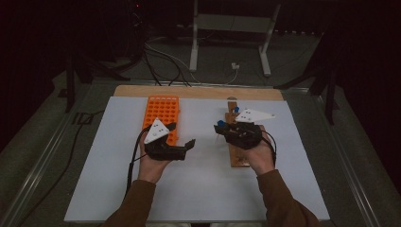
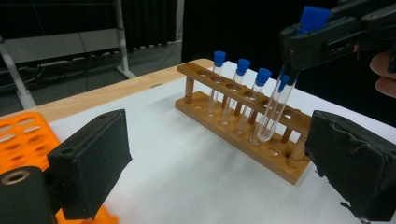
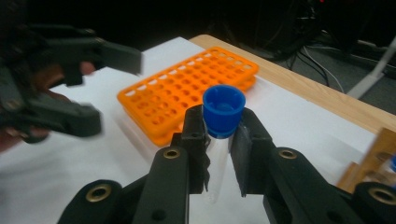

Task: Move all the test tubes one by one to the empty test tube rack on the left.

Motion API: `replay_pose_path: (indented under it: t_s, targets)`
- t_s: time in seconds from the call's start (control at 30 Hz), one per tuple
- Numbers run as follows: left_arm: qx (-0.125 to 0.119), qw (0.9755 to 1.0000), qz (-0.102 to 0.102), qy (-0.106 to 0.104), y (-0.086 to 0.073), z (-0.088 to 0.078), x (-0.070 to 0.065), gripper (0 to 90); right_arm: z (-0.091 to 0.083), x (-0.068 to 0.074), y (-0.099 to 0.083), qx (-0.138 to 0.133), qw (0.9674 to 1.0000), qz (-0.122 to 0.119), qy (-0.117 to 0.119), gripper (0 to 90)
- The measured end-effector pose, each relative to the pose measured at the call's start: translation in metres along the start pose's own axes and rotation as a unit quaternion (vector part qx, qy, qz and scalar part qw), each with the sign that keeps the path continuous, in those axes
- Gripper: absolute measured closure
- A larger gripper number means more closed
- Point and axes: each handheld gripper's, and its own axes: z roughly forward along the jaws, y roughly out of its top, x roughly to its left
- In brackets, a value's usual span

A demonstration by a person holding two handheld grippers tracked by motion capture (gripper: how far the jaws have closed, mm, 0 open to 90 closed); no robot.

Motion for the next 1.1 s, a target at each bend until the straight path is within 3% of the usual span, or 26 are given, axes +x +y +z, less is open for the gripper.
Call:
replay_pose_path:
  t_s: [0.17, 0.3, 0.6, 1.0, 1.1]
  targets:
    - [0.005, 1.0000, 0.003, -0.007, 0.001, 0.011, -0.006, 9.4, 0.007, 0.007, 0.005, 0.001, 0.9999, -0.002, 0.013, 76.9]
    - [0.003, 0.9999, 0.012, -0.005, 0.002, 0.015, -0.010, 18.2, 0.015, 0.013, 0.006, 0.006, 0.9997, -0.003, 0.025, 76.8]
    - [0.007, 0.9984, 0.055, -0.013, 0.002, 0.022, -0.022, 51.4, 0.026, 0.023, 0.009, 0.008, 0.9990, 0.000, 0.044, 76.8]
    - [0.007, 0.9978, 0.064, -0.019, 0.001, 0.024, -0.023, 76.7, 0.031, 0.027, 0.010, 0.009, 0.9984, 0.003, 0.056, 76.4]
    - [0.006, 0.9979, 0.062, -0.016, 0.001, 0.024, -0.023, 77.2, 0.030, 0.025, 0.009, -0.003, 0.9974, 0.010, 0.071, 61.1]
